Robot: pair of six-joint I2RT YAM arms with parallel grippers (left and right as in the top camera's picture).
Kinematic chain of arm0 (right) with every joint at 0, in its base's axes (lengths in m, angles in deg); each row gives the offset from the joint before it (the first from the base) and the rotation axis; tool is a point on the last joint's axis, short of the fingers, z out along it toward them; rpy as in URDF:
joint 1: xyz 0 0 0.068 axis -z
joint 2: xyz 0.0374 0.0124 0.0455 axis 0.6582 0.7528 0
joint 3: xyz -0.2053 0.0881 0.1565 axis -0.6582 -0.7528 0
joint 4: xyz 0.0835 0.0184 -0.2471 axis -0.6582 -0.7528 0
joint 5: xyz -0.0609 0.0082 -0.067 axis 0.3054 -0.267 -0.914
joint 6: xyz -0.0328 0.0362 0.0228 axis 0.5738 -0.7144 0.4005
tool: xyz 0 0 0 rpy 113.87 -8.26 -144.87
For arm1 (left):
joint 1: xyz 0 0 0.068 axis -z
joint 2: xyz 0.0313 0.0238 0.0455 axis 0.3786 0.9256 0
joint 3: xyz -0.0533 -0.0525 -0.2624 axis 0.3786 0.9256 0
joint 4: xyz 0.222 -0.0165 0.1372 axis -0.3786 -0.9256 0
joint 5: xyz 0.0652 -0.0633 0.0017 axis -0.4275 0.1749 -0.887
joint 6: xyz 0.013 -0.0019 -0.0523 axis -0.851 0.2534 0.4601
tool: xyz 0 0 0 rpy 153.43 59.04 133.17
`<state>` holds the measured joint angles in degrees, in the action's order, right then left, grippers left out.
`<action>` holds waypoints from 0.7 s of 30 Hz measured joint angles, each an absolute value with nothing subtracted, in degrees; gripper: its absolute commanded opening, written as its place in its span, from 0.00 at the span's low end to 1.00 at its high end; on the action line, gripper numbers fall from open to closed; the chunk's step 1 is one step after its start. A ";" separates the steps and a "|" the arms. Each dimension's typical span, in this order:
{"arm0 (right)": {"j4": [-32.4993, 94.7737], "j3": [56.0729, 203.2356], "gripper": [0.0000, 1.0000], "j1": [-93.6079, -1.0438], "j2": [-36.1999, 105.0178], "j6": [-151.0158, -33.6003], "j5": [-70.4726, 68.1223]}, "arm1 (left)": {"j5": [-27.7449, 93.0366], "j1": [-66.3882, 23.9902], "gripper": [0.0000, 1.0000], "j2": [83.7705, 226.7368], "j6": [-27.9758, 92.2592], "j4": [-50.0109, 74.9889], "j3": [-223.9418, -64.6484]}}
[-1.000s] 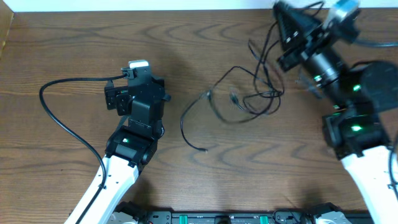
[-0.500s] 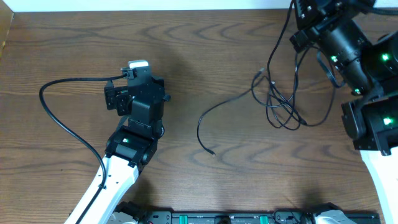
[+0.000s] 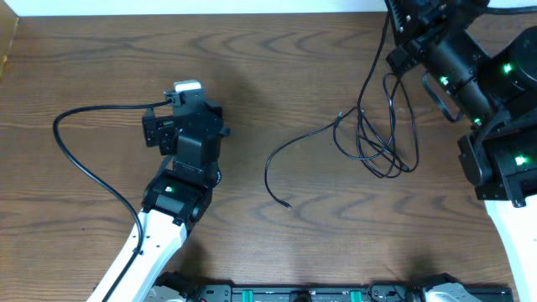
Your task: Untangle cables
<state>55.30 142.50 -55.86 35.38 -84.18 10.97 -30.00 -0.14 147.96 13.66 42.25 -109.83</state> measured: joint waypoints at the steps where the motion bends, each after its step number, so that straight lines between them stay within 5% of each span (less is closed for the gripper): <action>1: 55.04 142.50 0.01 -55.86 35.38 -84.18 11.67 | -26.87 -0.16 0.98 147.96 14.45 42.12 -109.83; 9: 55.06 142.50 0.01 -55.86 35.38 -87.65 19.49 | 13.35 -0.27 0.98 150.04 23.19 49.13 -109.87; 21: 65.59 142.54 0.01 -55.86 35.36 -98.41 40.36 | 40.86 -0.29 0.98 159.68 40.90 61.48 -109.87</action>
